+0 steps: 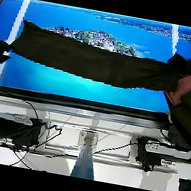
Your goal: Fold the clothes and pants, and hang the long-sleeved shirts on hangers.
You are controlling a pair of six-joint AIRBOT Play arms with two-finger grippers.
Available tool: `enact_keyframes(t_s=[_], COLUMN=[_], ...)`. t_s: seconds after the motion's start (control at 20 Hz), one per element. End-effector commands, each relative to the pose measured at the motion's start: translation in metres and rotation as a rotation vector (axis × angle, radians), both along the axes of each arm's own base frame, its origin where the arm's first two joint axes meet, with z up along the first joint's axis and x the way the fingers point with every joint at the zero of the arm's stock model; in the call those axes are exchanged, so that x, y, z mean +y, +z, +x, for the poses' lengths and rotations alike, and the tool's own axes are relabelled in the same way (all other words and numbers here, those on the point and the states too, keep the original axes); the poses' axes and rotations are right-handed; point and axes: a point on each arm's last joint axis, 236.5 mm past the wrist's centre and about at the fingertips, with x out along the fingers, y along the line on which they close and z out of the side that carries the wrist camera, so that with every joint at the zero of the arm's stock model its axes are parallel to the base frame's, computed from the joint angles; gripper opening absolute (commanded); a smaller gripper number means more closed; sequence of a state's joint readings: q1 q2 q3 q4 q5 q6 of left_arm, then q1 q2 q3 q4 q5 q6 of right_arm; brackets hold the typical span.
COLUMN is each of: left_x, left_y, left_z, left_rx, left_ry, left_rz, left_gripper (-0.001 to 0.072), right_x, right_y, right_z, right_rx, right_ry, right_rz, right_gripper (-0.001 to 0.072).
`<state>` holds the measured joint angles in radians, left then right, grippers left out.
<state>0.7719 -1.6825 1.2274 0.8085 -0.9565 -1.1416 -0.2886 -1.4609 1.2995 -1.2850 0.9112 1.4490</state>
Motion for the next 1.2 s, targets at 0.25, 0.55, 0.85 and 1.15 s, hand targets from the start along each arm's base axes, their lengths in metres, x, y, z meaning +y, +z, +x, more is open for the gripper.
enact_keyframes(t_s=[0.25, 0.55, 0.85, 1.15], left_x=[0.012, -0.005, -0.045, -0.119], left_y=[-0.013, 0.018, 0.167, 0.276], left_z=[0.08, 0.101, 0.064, -0.008], left_rx=[-0.161, -0.204, -0.314, -0.428], left_ry=[0.154, 0.01, -0.207, -0.293], left_rz=[0.287, 0.459, 0.636, 0.59], left_gripper=[0.0633, 0.0019, 0.0018, 0.0019], right_x=[0.016, 0.074, 0.165, 0.316], right_y=[0.079, 0.086, 0.107, 0.069], right_z=[0.048, 0.062, 0.09, 0.07], right_rx=[-0.215, -0.261, -0.419, -0.334], right_ry=[0.035, 0.127, 0.184, 0.343], right_rz=[-0.047, -0.042, 0.03, 0.2], right_gripper=[0.065, 0.0417, 0.0032, 0.0032])
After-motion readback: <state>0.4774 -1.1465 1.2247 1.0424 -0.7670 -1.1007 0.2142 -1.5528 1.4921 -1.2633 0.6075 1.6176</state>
